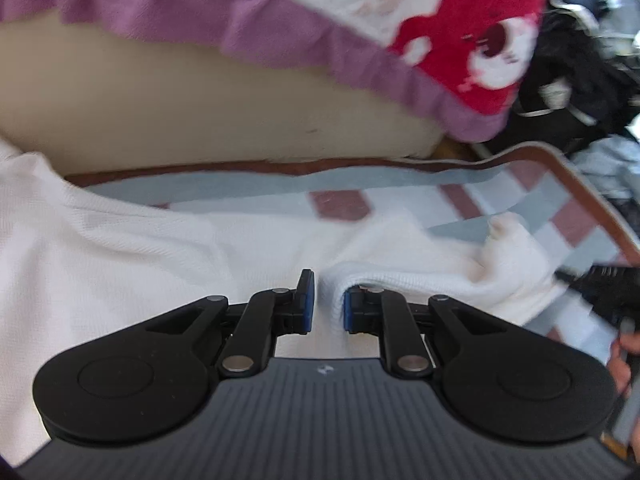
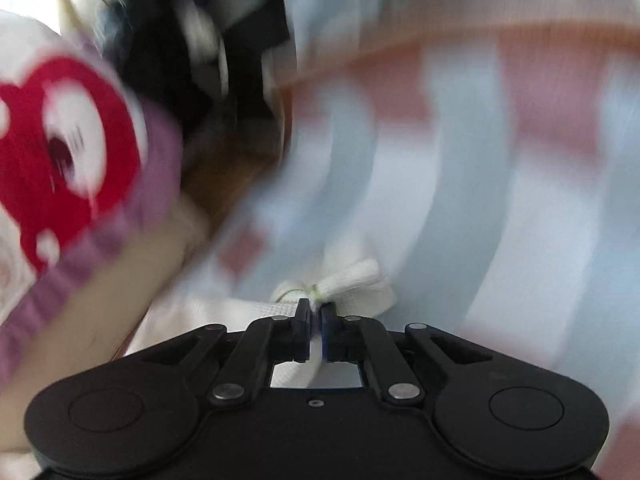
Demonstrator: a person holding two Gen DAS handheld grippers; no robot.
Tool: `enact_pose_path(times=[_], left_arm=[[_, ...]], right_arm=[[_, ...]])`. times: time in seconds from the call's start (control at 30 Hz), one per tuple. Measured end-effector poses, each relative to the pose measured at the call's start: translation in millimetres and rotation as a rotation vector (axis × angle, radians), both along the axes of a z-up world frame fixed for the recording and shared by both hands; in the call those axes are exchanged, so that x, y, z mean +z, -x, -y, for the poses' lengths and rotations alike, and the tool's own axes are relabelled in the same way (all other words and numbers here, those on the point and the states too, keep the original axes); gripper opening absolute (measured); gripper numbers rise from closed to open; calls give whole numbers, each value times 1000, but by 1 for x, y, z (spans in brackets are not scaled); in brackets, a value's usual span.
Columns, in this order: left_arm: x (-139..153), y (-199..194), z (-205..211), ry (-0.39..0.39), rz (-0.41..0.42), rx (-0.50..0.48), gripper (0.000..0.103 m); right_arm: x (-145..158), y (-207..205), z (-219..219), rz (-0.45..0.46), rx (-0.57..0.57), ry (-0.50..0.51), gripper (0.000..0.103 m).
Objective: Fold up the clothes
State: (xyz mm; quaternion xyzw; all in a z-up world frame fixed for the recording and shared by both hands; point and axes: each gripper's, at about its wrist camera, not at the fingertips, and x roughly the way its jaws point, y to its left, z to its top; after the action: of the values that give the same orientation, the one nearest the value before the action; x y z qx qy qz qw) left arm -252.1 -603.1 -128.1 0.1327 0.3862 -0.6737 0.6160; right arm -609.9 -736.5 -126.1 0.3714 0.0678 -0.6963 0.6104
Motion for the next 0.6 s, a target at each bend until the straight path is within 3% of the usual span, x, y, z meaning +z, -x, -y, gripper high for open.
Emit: enact_pose_path(times=[0.1, 0.17, 0.2, 0.27, 0.3, 0.37, 0.47, 0.53, 0.6], left_arm=[[2, 14, 0, 16, 4, -57, 16], [-4, 25, 7, -20, 31, -87, 23], [-9, 31, 11, -47, 47, -106, 25], [-19, 41, 16, -89, 81, -141, 34], [-23, 45, 16, -100, 98, -155, 36], [-31, 53, 16, -124, 133, -183, 44], [-38, 58, 7, -122, 160, -193, 44], [-41, 58, 3, -108, 173, -191, 44], [-43, 57, 0, -86, 177, -176, 44]], right_arm=[[-12, -2, 8, -88, 0, -42, 4], [-29, -1, 16, -120, -4, -114, 4], [-36, 3, 16, -105, -19, -143, 14], [-40, 15, 12, -41, -55, -170, 19], [-37, 20, 11, -3, -70, -191, 25], [-22, 22, 6, -12, -125, -214, 39], [8, 19, -11, -66, -156, -189, 39], [31, 12, -18, -38, -130, -153, 42], [49, -4, -19, 14, -82, -155, 61]])
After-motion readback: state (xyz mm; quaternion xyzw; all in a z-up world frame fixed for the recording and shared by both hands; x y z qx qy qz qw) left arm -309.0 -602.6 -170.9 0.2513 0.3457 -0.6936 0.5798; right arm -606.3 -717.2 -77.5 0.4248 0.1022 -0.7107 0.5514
